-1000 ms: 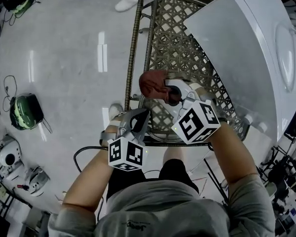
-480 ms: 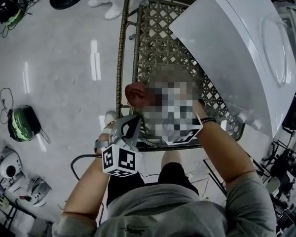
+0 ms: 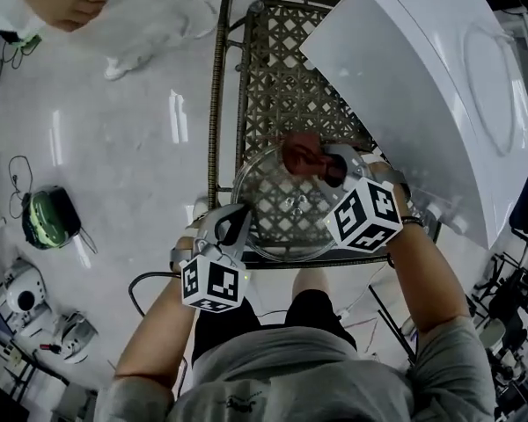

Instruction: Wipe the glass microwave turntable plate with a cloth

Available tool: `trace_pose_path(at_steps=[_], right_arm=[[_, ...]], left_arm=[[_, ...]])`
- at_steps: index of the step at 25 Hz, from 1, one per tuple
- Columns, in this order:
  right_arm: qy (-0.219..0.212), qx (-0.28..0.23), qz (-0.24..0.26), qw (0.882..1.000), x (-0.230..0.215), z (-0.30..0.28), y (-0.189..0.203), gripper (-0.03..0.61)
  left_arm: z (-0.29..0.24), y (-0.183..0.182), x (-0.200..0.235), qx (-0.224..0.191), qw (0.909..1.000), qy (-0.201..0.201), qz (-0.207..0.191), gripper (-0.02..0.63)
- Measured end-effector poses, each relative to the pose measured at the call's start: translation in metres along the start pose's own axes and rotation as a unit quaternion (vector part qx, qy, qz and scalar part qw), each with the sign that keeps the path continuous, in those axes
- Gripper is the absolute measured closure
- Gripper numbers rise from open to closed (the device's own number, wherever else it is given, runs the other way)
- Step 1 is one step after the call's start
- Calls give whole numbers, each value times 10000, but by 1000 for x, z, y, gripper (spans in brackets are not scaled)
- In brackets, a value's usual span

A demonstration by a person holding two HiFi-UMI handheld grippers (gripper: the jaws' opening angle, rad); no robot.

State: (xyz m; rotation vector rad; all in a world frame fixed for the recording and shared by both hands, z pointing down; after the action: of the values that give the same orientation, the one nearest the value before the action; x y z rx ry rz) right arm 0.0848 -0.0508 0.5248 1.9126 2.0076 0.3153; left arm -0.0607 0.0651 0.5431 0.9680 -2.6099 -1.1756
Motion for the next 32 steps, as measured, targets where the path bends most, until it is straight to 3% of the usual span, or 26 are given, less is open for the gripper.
trace_pose_path(at_steps=[4,9,12,15,18,22,28,32], right_arm=[[78,154,-255,9995,-4,13,24,503],[120,227,-230,9994,-5,14,22,503],[-8,-96,-20,10000,5,13,-1,503],[-468,-463,380,9971,28,-5,-40,503],[-821,-512,841,9918,46,-31,-76,503],[-891,-435,1080,9892,50,-49,-101,503],[-889,-278,1188,9885,51,-56,-99,503],[-776,-107,1046,9914,47,-44,-75,503]], left_arm=[[0,0,1,0,10000,-12,35,614],[-1,0,0,-3,10000,-8,55,614],[-1,1,0,-14,10000,-21,14,614],[0,1,-1,-29,10000,-26,-13,614],[0,2,-1,-47,10000,-49,-36,614],[2,1,-1,-64,9999,-52,-59,614],[2,2,0,-17,10000,-80,-41,614],[1,1,-1,-24,10000,-63,-19,614]])
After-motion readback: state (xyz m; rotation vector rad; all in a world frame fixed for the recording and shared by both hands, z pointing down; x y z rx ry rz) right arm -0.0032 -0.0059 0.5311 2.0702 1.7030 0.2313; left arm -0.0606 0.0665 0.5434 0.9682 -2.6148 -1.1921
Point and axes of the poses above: the fingertips, and each gripper's own axes: z backward along the fingers, x to its left, y out of its underside, the point moved 6 cm from there along z, backward along the fingers, and after that the axes turned 15 degrees about -y, right-handed, at the moved point
